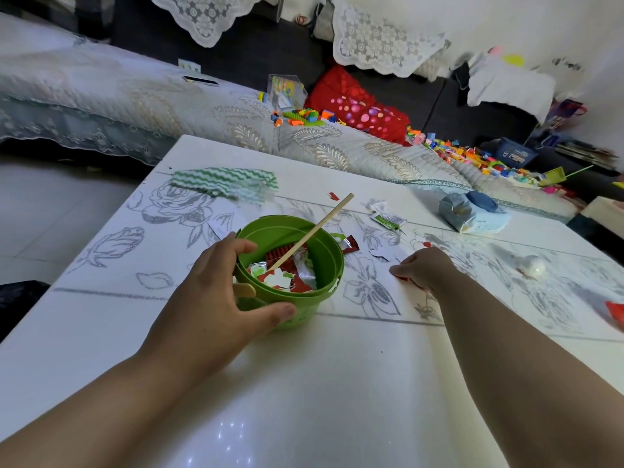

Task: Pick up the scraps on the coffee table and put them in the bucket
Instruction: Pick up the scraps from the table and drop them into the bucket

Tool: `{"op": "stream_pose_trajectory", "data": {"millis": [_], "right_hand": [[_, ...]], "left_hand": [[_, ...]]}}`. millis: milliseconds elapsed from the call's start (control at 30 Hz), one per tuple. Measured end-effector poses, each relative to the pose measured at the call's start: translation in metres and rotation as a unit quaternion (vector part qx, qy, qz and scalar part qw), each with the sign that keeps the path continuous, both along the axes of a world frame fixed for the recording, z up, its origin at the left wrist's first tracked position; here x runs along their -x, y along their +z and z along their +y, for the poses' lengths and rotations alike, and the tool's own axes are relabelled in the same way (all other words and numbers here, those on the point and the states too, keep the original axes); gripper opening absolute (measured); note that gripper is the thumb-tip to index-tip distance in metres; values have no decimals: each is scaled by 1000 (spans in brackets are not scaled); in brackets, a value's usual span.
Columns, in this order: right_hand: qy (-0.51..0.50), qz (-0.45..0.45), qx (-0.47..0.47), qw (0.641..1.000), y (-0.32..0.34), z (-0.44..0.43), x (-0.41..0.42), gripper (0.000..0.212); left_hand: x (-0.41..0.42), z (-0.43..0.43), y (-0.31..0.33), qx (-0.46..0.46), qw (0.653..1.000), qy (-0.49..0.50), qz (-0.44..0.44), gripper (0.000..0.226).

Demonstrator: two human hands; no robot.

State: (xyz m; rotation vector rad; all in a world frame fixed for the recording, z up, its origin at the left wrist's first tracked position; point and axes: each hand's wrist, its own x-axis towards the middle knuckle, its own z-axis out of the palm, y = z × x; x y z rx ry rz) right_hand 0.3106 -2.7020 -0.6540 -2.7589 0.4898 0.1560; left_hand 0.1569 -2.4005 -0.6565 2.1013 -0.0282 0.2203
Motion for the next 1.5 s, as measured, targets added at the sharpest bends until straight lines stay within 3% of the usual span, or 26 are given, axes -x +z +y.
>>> {"op": "stream_pose_trajectory", "data": {"millis": [100, 233, 300, 400, 533, 700, 767, 900, 1067, 1133, 1233, 1367, 1500], "right_hand": [[-3, -45, -42, 998, 1, -2, 8, 23], [-39, -143, -139, 979, 12, -7, 8, 15], [-49, -153, -144, 976, 15, -5, -1, 14], [-28, -127, -83, 988, 8, 2, -15, 16], [-16, -18, 3, 1000, 0, 5, -24, 39], [-38, 39, 40, 998, 14, 13, -13, 43], [-20, 23, 43, 999, 12, 12, -7, 33], [23, -17, -113, 993, 14, 19, 11, 15], [81, -147, -299, 939, 68, 64, 51, 9], [131, -151, -322, 925, 91, 84, 69, 9], [219, -98, -287, 927, 106, 113, 87, 6], [265, -45, -198, 943, 100, 137, 91, 21], [201, -175, -210, 941, 93, 129, 78, 24]], "left_hand": [[0, 0, 0, 0, 1000, -2, 0, 71], [0, 0, 1, -1, 1000, -3, 3, 71], [-1, 0, 1, -3, 1000, -3, 5, 71], [-1, 1, 1, -4, 1000, 0, 6, 71], [-2, 1, 1, -2, 1000, 1, 7, 71], [-2, 1, 1, -5, 1000, -2, 8, 71], [-1, 1, 1, -2, 1000, -2, 9, 71], [-1, 2, 2, 3, 1000, -4, 9, 70], [-3, 6, 0, 10, 1000, 2, 2, 71], [-3, 6, 0, 11, 1000, 2, 3, 73], [-2, 6, 0, 12, 1000, 0, 1, 76], [-1, 7, 0, 9, 1000, 2, -1, 78], [-3, 12, 1, 10, 1000, 14, 0, 78]]}}
